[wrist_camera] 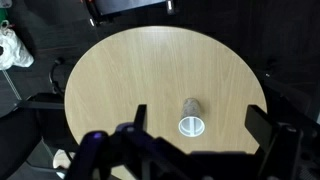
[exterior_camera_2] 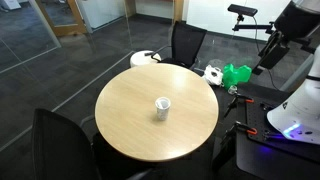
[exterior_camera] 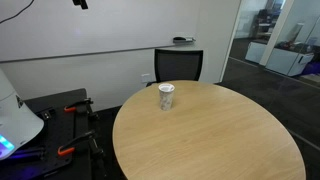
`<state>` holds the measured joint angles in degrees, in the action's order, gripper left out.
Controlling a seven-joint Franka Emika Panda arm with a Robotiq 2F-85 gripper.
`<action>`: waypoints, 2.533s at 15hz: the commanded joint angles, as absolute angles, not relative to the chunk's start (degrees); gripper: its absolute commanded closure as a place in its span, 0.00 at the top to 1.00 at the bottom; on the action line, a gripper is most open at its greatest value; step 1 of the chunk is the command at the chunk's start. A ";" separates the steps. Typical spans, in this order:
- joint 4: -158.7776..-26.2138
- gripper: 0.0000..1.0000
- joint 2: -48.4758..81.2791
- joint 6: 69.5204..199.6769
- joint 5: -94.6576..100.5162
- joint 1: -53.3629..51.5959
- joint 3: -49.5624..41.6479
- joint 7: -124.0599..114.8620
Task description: Pick the marker from the cup and put it on the table
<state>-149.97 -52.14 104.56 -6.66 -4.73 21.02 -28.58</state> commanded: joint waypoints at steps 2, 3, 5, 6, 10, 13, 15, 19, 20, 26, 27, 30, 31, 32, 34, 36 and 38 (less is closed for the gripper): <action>-149.86 1.00 -52.06 104.47 -6.52 -4.86 20.88 -28.67; -149.86 1.00 -52.06 104.47 -6.52 -4.86 20.88 -28.67; -149.86 1.00 -52.06 104.47 -6.52 -4.86 20.88 -28.67; -149.86 1.00 -52.06 104.47 -6.52 -4.86 20.88 -28.67; -148.30 1.00 -49.98 106.99 -6.33 -4.57 21.46 -28.36; -145.66 1.00 -46.13 110.40 -6.04 -3.92 22.04 -28.36; -143.39 1.00 -42.57 112.83 -5.30 -3.36 22.52 -28.47; -137.40 1.00 -33.27 115.10 -2.90 -2.34 22.60 -28.90; -135.80 1.00 -31.00 114.89 -2.22 -2.20 22.35 -28.95; -127.41 1.00 -17.78 114.13 2.70 -2.26 20.56 -29.59; -126.84 1.00 -16.05 114.32 3.61 -2.53 20.14 -29.47; -125.38 1.00 -11.59 114.38 5.70 -3.18 18.76 -29.41; -125.18 1.00 -10.01 114.90 6.27 -3.32 18.29 -29.51; -124.90 1.00 -8.61 115.15 6.49 -3.51 17.75 -29.34; -124.35 1.00 -5.73 115.69 6.64 -3.88 16.55 -28.88; -124.05 1.00 -3.13 116.71 6.10 -4.34 15.18 -28.19; -125.73 1.00 -4.99 115.90 5.85 -5.22 14.38 -28.59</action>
<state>-125.83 -5.03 116.04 5.67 -3.24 16.31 -28.47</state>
